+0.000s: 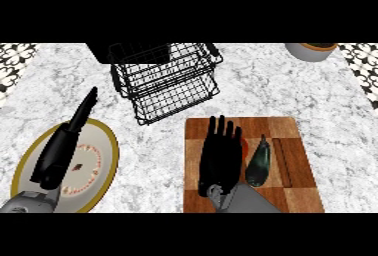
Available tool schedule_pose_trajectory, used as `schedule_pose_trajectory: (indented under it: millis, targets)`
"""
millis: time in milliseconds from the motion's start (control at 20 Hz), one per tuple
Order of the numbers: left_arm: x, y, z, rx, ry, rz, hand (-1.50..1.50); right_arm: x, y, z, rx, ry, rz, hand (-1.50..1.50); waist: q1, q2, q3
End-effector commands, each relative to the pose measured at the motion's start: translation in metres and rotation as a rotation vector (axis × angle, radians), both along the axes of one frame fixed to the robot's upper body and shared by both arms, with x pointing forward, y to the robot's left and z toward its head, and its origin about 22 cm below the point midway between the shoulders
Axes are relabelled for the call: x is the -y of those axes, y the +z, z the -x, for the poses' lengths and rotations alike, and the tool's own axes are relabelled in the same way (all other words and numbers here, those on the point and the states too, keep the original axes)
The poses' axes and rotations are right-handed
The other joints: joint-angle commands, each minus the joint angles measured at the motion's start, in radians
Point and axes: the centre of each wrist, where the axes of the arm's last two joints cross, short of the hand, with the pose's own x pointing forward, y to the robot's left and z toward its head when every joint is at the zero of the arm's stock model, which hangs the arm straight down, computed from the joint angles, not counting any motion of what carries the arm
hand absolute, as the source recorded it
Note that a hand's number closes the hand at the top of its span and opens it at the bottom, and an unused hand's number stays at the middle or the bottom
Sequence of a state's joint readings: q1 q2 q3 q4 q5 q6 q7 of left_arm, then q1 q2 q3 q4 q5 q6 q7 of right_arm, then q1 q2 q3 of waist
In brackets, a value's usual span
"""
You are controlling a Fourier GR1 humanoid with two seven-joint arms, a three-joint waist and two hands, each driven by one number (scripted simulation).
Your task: Pick the tomato from the cutting board and place it in the tiered basket
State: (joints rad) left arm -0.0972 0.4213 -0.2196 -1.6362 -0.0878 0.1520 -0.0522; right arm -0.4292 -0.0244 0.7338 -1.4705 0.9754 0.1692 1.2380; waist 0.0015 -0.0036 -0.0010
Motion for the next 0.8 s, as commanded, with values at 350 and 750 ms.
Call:
schedule_pose_trajectory:
  millis: [350,750]
  targets:
    - [0.006,-0.004,0.002,0.003,-0.002,0.008,0.00,0.009,0.001,0.002,0.076,-0.237,0.126,-1.50,-0.008,0.000,0.001]
    - [0.015,-0.011,0.003,0.006,-0.004,0.007,0.00,0.020,0.016,-0.006,0.059,-0.252,0.091,-1.50,0.001,0.003,0.001]
